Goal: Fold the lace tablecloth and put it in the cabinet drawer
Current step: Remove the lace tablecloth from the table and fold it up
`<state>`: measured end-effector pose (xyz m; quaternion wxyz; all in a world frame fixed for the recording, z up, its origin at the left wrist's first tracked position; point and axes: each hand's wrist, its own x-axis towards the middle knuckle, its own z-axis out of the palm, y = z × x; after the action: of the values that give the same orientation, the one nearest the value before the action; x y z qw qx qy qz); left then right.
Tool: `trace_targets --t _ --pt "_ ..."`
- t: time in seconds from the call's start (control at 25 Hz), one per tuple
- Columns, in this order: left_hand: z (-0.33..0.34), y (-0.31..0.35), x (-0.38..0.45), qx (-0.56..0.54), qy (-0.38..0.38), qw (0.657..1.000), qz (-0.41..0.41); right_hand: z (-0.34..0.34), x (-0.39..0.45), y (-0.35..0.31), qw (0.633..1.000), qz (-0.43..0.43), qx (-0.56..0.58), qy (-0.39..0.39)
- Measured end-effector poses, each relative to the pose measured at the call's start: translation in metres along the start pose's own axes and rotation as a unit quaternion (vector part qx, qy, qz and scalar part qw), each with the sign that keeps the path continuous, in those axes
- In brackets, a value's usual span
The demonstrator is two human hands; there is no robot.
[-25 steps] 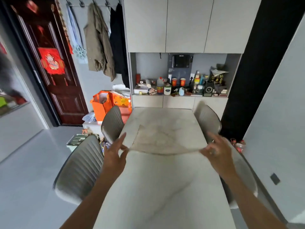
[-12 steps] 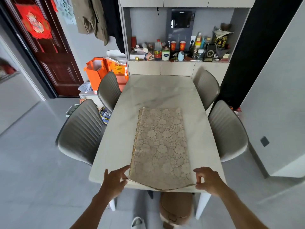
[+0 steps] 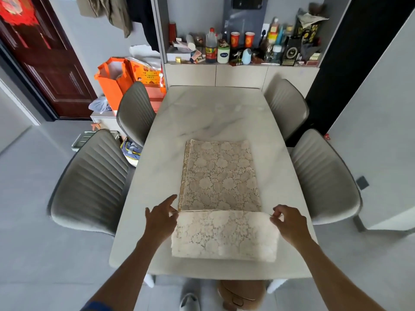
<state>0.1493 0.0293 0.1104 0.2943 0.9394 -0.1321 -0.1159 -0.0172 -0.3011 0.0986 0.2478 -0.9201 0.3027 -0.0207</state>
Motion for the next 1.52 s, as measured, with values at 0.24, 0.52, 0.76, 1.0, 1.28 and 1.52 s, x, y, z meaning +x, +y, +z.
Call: trace_targets --t 0.24,0.52,0.76,1.0,1.28,1.52 --pt "0.049 -0.013 0.109 0.014 -0.086 0.996 0.002 0.056 0.097 -0.004 0.990 0.064 -0.114 -0.047" --pt "0.104 -0.055 0.156 0.051 -0.183 0.981 -0.048 0.113 0.132 0.023 0.974 0.055 -0.200 -0.086" --pt "0.114 -0.054 0.128 0.196 -0.094 0.976 0.020 0.128 0.108 0.020 0.961 0.021 -0.274 0.014" --pt "0.152 -0.069 -0.018 0.186 -0.189 0.949 0.172 0.169 -0.018 0.031 0.973 -0.141 -0.177 -0.048" --pt "0.152 -0.071 -0.042 0.237 -0.151 0.953 0.117 0.150 -0.054 0.062 0.952 -0.207 -0.224 -0.039" --pt "0.155 -0.062 -0.032 0.320 -0.116 0.932 0.123 0.159 -0.044 0.051 0.931 -0.183 -0.315 -0.005"
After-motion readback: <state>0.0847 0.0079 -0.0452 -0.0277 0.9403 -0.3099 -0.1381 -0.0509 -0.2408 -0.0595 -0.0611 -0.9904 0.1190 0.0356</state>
